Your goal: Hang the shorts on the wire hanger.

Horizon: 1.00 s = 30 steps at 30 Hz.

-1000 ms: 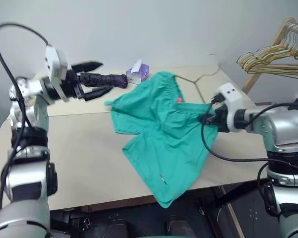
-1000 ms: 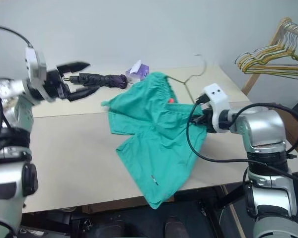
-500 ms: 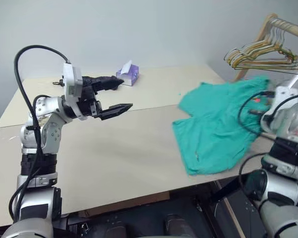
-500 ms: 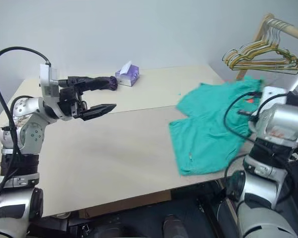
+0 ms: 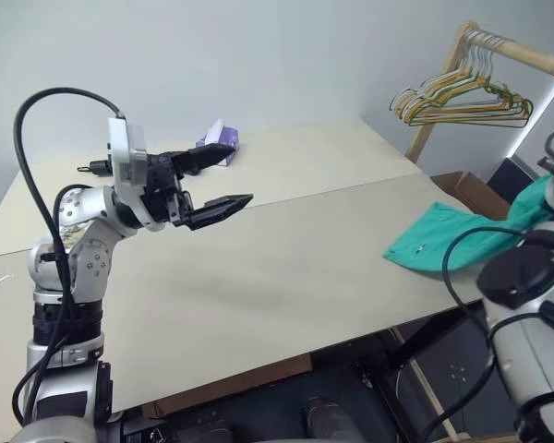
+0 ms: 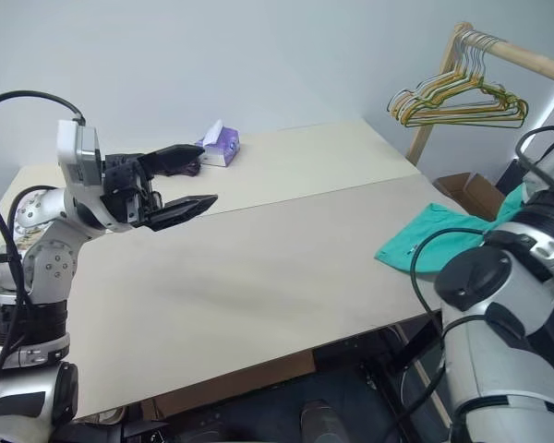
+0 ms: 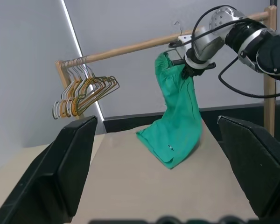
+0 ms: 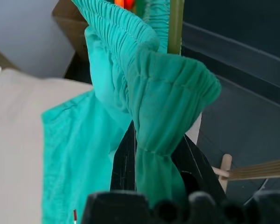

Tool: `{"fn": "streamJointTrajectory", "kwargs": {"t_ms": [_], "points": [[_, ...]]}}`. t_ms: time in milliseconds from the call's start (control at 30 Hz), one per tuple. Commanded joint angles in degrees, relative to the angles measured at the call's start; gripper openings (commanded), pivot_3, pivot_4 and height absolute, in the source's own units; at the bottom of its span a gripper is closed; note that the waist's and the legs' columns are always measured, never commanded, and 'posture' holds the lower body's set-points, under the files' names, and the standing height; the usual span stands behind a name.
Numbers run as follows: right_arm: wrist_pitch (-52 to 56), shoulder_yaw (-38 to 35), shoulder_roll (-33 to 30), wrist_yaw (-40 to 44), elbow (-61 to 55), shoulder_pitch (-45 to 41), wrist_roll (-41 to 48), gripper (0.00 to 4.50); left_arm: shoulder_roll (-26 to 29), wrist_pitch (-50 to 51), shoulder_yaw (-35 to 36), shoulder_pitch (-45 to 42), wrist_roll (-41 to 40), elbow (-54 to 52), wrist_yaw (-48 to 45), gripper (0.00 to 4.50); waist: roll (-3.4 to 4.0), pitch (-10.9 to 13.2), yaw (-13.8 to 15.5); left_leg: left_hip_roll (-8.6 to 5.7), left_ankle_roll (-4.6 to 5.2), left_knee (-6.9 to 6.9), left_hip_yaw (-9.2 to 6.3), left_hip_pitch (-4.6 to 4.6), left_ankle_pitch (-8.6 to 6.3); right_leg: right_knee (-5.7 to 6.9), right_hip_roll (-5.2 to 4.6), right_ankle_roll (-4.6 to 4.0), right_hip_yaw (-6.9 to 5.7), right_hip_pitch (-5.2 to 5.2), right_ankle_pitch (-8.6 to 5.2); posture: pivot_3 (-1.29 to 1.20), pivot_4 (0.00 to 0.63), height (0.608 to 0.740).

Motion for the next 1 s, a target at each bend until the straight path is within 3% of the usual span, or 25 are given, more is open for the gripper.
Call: {"fn": "streamJointTrajectory", "kwargs": {"t_ms": [33, 400, 900, 1000], "points": [[-6.94, 1.01, -5.52, -2.34, 7.34, -4.35, 3.51, 0.0, 0.2, 0.08, 1.64, -1.93, -2.46, -2.24, 0.76, 4.47, 0.07, 0.04, 0.09, 0.0, 0.0, -0.03, 0.0, -0.01, 0.0, -0.06, 0.0, 0.0, 0.0, 0.01, 0.0, -0.11, 0.0, 0.74], [-14.76, -0.38, -15.38, -6.03, 24.71, -5.68, 15.18, 0.0, -1.44, -0.72, 2.77, -0.77, -6.45, -3.39, 1.41, 4.47, 0.28, 0.12, 0.13, -0.02, 0.01, -0.21, 0.1, -0.01, 0.0, -0.27, -0.01, 0.0, 0.08, 0.02, 0.0, -0.1, 0.0, 0.74], [-15.99, 5.27, -17.15, -5.85, 27.51, 0.66, 20.96, 0.0, -2.35, -2.32, 2.55, -1.25, -7.11, -0.78, -0.85, 4.47, 0.3, 0.13, 0.1, -0.01, 0.01, -0.22, 0.11, 0.01, 0.0, -0.34, 0.0, 0.01, 0.08, 0.08, 0.0, -0.14, 0.0, 0.74], [-14.88, 10.06, -16.8, -3.78, 26.37, 1.56, 19.28, 0.85, -2.78, -2.82, 2.55, -1.9, -7.52, 0.06, -1.82, 4.5, 0.3, 0.13, 0.01, -0.01, 0.01, -0.22, 0.11, 0.02, 0.0, -0.35, 0.02, 0.01, 0.08, 0.1, 0.0, -0.15, 0.0, 0.74]]}}
